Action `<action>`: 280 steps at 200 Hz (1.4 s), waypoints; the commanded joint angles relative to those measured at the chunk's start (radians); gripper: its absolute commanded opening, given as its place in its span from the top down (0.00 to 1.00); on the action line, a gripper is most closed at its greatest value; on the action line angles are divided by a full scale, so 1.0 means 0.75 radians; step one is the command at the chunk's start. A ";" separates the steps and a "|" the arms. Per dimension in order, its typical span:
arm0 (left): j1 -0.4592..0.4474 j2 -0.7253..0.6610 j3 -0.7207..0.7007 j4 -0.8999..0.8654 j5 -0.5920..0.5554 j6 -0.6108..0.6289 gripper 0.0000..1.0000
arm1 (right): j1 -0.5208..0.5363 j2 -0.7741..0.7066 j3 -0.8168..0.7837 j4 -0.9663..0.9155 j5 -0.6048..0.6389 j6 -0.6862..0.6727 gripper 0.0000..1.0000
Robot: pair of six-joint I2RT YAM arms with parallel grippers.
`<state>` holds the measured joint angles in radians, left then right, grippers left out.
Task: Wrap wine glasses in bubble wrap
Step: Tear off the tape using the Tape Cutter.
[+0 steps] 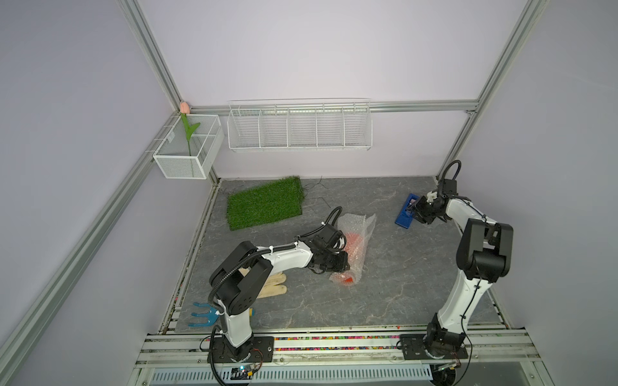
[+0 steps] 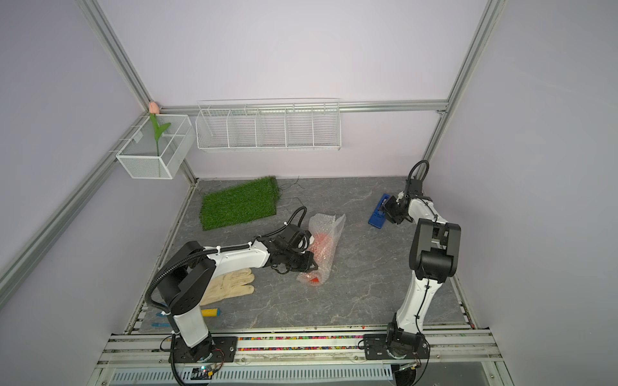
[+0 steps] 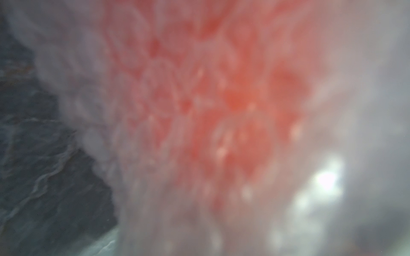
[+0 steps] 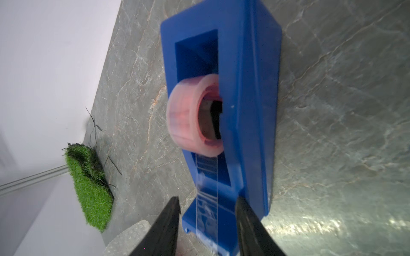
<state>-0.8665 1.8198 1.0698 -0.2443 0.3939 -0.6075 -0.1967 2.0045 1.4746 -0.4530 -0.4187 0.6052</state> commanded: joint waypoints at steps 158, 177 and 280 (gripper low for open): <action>-0.011 0.085 0.050 -0.052 -0.009 0.047 0.95 | -0.061 -0.030 -0.256 0.468 -0.236 0.128 0.67; -0.013 0.090 0.056 -0.056 -0.009 0.049 0.95 | -0.071 -0.036 -0.267 0.434 -0.210 0.105 0.64; -0.025 0.102 0.075 -0.076 -0.014 0.054 0.96 | -0.073 0.034 -0.277 0.507 -0.260 0.143 0.55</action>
<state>-0.8776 1.8576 1.1168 -0.2630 0.4164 -0.5896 -0.2481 1.9942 1.3041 -0.0780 -0.6067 0.6819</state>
